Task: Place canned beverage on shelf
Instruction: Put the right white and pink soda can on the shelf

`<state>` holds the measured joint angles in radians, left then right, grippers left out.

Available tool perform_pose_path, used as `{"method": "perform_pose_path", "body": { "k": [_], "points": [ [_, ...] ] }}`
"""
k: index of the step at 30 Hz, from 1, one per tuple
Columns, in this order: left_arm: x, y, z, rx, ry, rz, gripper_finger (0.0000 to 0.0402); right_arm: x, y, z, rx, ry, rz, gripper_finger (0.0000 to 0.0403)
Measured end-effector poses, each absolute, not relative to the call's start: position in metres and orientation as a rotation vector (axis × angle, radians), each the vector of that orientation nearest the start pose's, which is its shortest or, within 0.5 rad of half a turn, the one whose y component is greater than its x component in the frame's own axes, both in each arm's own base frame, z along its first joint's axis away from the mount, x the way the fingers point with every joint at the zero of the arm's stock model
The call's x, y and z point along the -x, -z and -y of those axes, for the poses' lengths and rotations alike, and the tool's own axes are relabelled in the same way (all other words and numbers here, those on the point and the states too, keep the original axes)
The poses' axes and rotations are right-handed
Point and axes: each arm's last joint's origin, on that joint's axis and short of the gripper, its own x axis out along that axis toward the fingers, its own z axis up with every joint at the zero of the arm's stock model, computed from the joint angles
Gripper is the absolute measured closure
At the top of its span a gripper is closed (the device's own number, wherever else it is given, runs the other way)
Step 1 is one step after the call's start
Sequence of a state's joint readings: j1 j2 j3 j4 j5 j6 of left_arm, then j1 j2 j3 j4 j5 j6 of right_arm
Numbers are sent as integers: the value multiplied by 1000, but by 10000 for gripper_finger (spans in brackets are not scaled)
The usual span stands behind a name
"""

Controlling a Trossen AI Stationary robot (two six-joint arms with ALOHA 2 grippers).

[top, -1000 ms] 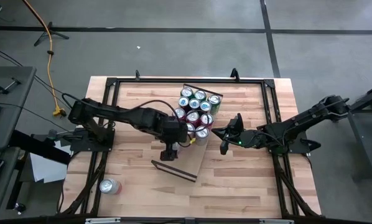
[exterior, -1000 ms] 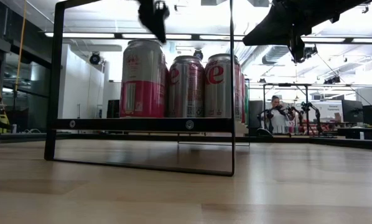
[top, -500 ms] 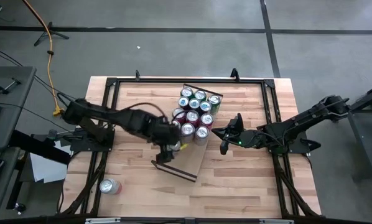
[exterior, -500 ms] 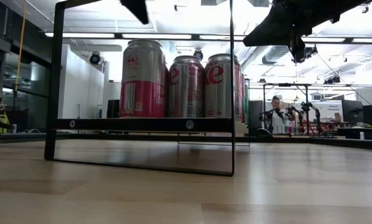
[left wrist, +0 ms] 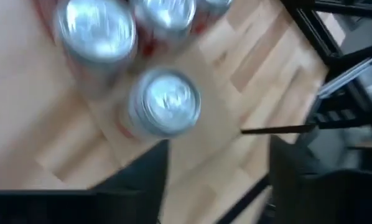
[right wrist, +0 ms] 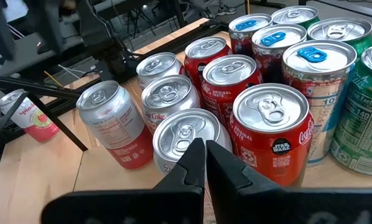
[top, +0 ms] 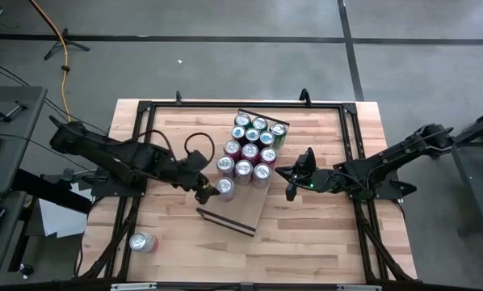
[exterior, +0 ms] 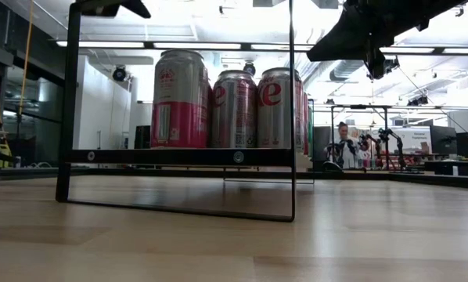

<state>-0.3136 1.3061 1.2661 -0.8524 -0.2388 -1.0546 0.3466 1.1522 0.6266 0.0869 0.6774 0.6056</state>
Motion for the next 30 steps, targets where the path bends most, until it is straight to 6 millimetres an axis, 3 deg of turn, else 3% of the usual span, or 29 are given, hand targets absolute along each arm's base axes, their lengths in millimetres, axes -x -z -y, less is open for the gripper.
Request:
{"method": "perform_pose_path", "body": {
  "k": [4, 6, 10, 17, 30],
  "points": [
    [-254, -314, 75, 897, -364, -847, 358, -229, -235, -63, -376, 427, -272, 402],
    [-260, -306, 78, 962, -345, -843, 386, -229, -235, -63, -375, 427, -272, 402],
    [-266, -298, 85, 1056, -326, -832, 387, -228, -235, -63, -373, 428, -276, 402],
    [-267, -285, 83, 1059, -407, -850, 400, -228, -233, -63, -363, 432, -293, 402],
    [-293, -248, 89, 1037, -459, -971, 401, -227, -231, -63, -372, 442, -311, 402]
  ]
}}
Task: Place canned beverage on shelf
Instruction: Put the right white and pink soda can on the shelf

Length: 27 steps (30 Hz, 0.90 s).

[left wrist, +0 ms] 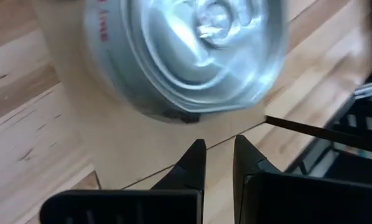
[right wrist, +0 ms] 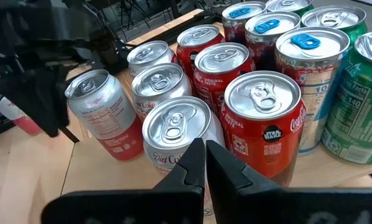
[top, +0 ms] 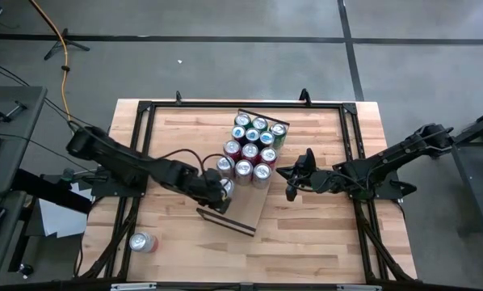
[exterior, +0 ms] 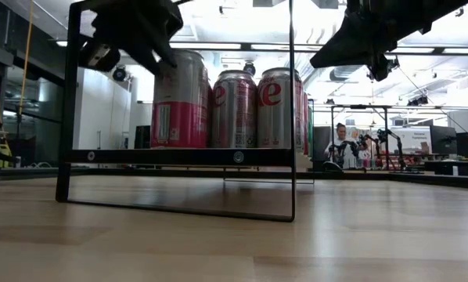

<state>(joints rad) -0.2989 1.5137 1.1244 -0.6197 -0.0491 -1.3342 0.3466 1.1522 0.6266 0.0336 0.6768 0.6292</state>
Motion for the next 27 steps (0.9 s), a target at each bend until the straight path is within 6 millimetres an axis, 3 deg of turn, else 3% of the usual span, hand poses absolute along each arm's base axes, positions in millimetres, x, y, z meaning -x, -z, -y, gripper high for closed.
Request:
{"method": "perform_pose_path", "body": {
  "k": [21, 27],
  "points": [
    [-299, -244, 67, 985, -577, -891, 401, -227, -231, -63, -374, 442, -312, 402],
    [-283, -270, 74, 994, -428, -883, 401, -227, -231, -63, -373, 437, -314, 402]
  ]
}}
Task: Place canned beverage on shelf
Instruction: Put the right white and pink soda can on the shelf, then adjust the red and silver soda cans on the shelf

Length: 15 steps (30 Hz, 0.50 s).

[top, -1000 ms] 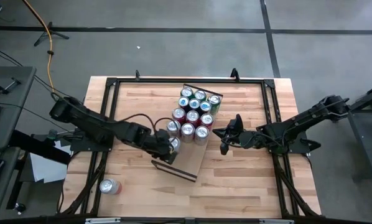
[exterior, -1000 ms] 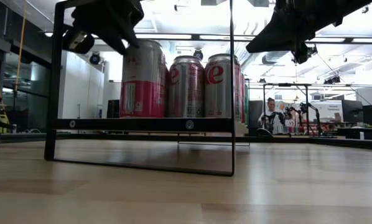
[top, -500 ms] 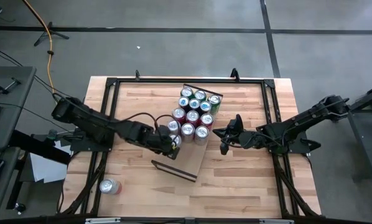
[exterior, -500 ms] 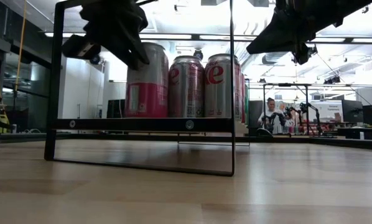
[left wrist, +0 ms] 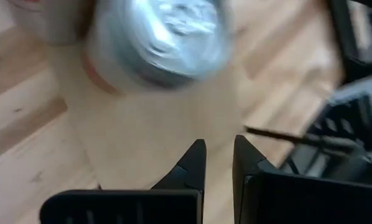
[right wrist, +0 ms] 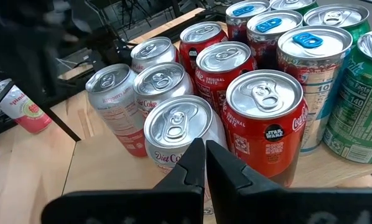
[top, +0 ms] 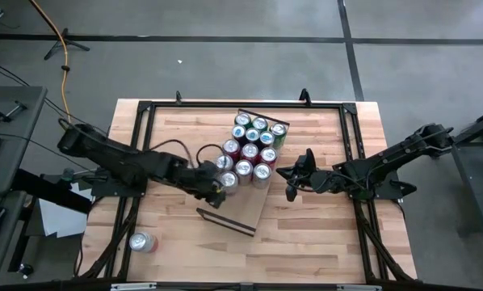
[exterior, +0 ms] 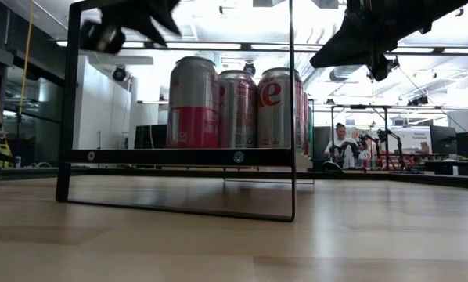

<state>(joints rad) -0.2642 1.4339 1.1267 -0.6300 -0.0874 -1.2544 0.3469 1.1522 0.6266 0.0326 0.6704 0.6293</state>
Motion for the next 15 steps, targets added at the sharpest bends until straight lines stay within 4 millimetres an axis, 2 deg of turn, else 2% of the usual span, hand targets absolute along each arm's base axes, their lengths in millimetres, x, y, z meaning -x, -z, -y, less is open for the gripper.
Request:
{"method": "perform_pose_path", "body": {
  "k": [5, 8, 11, 15],
  "points": [
    [-254, -309, 71, 885, -347, -729, 401, -228, -233, -63, -389, 428, -288, 402],
    [-232, -324, 61, 814, -495, -595, 401, -229, -236, -64, -401, 419, -259, 402],
    [-216, -324, 40, 739, -699, -570, 401, -230, -239, -64, -415, 414, -237, 402],
    [-212, -309, 14, 706, -865, -672, 401, -231, -240, -64, -429, 412, -224, 402]
  ]
}}
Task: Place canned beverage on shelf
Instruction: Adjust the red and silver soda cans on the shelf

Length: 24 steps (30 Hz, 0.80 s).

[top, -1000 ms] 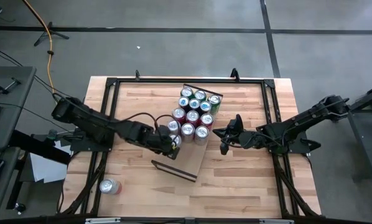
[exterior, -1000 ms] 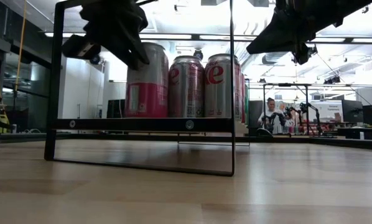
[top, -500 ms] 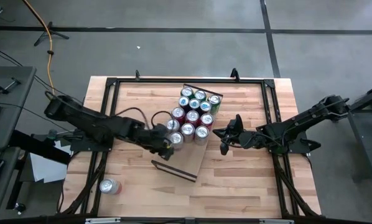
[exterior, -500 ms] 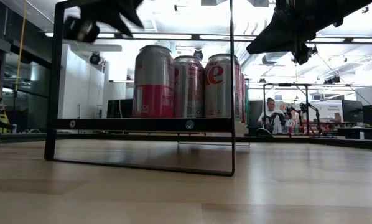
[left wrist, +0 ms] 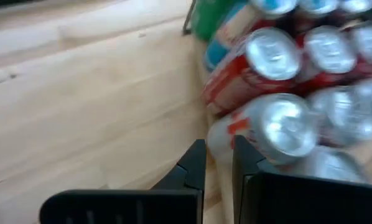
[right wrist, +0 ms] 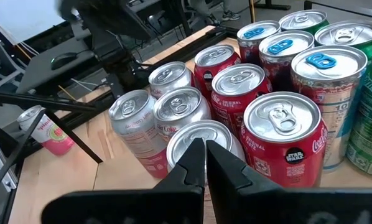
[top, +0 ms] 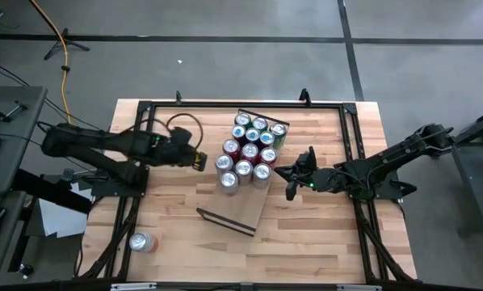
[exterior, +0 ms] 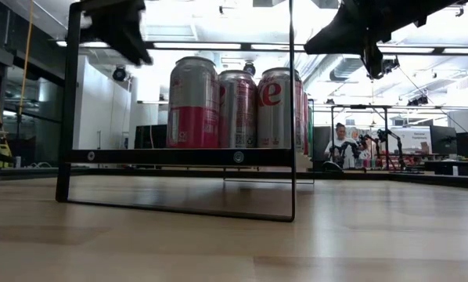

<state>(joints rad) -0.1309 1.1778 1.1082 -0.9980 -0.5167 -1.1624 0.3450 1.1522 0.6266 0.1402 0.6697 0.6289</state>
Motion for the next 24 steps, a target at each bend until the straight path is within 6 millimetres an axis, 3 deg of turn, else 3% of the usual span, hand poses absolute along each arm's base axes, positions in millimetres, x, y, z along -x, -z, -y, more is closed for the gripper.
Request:
{"method": "perform_pose_path", "body": {
  "k": [3, 9, 24],
  "points": [
    [-219, -284, -1, 743, -863, -732, 401, -231, -240, -64, -430, 412, -224, 402],
    [-232, -246, -13, 908, -771, -671, 401, -231, -240, -64, -447, 412, -214, 402],
    [-242, -238, -11, 949, -733, -625, 401, -231, -240, -64, -459, 414, -213, 402]
  ]
}}
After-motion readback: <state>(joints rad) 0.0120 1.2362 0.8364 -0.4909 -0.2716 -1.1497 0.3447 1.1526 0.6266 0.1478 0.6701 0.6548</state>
